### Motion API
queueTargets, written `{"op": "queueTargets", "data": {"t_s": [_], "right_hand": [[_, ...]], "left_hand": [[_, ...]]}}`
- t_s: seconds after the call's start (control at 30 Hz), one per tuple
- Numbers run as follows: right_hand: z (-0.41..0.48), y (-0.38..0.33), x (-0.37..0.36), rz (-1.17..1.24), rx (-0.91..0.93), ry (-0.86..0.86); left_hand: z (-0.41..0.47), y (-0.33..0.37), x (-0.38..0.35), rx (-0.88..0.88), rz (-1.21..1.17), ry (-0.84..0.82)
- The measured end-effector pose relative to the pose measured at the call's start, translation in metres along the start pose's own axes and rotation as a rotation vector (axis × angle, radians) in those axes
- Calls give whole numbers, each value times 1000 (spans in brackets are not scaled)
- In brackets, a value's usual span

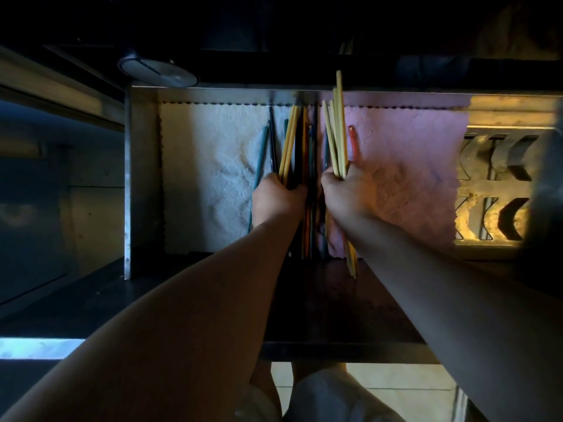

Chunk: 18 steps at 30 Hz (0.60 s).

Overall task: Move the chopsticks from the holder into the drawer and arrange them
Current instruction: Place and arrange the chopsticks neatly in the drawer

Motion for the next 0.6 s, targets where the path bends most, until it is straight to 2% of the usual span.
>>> {"op": "queueTargets", "data": {"t_s": [0.27, 0.53, 0.6], "right_hand": [[-5, -2, 0, -5, -3, -17], [-10, -9, -14, 7, -3, -88], [-11, -7, -19, 7, -17, -62]], "left_hand": [[1, 3, -1, 13, 15, -20], [4, -7, 5, 84, -113, 1], [9, -11, 11, 84, -125, 14]]}}
Point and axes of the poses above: each hand's wrist, its own z-axis towards the middle knuckle, its own x-axis out of the back of the hand, y = z × x, the point moved 5 cm from there along z, towards the middle knuckle, and after that the axes turned 12 degrees about y, right-handed, at the moved point
